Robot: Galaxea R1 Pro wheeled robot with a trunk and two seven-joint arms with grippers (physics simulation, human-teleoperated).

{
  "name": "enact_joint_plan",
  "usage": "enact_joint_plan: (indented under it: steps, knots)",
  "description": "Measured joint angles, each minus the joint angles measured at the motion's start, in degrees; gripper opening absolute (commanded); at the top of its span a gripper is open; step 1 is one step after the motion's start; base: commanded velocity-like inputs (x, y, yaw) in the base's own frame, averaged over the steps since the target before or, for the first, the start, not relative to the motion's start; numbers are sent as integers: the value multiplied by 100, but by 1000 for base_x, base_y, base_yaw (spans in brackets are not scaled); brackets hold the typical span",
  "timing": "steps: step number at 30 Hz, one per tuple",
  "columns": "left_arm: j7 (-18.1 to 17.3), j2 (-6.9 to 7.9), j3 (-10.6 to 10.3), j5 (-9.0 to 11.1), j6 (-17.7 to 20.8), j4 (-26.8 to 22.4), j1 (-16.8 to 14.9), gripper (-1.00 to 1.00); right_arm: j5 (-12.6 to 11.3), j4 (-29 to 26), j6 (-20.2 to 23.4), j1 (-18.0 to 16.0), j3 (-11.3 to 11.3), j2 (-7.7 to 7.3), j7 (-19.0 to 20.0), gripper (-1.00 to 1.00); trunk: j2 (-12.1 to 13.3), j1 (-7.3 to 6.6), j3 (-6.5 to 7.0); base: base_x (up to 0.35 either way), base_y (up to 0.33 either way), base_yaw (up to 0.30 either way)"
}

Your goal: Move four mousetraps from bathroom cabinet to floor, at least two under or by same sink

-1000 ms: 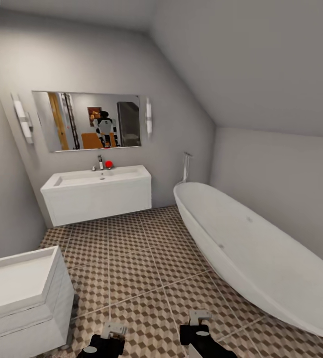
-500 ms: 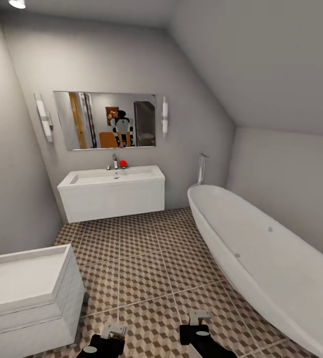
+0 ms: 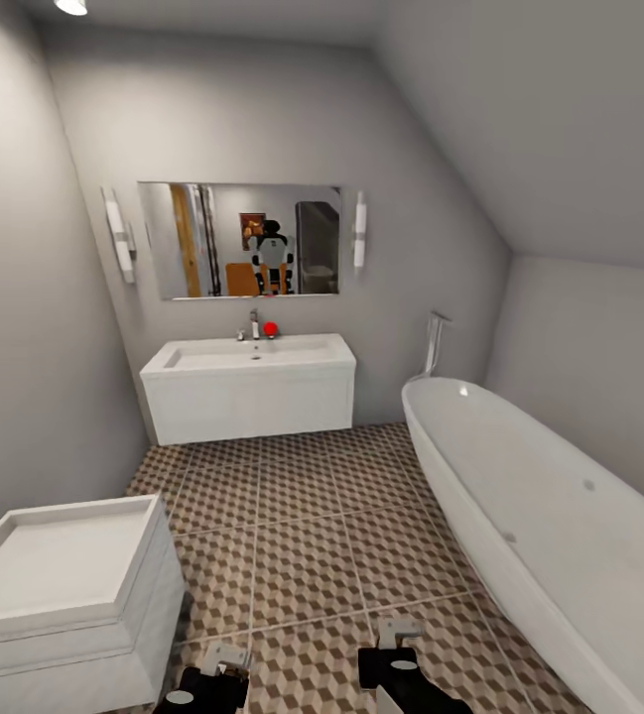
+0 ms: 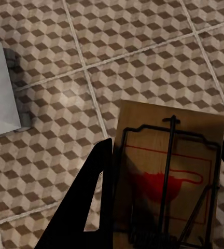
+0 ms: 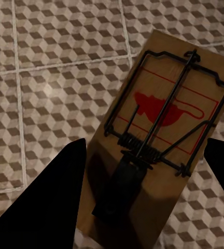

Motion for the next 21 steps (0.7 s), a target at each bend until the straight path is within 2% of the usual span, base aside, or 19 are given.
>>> enact_joint_plan:
  steps: [11,21]
  knots:
    - [0,0,0,-4,0,0,0,-100,6,-6,0,-2,-1,0,-1,-100,0,0,0,253,-118,9]
    - [0,0,0,-4,0,1,0,-100,8,-7,-1,0,-4,0,0,-100,0,-1,0,303,-28,1]
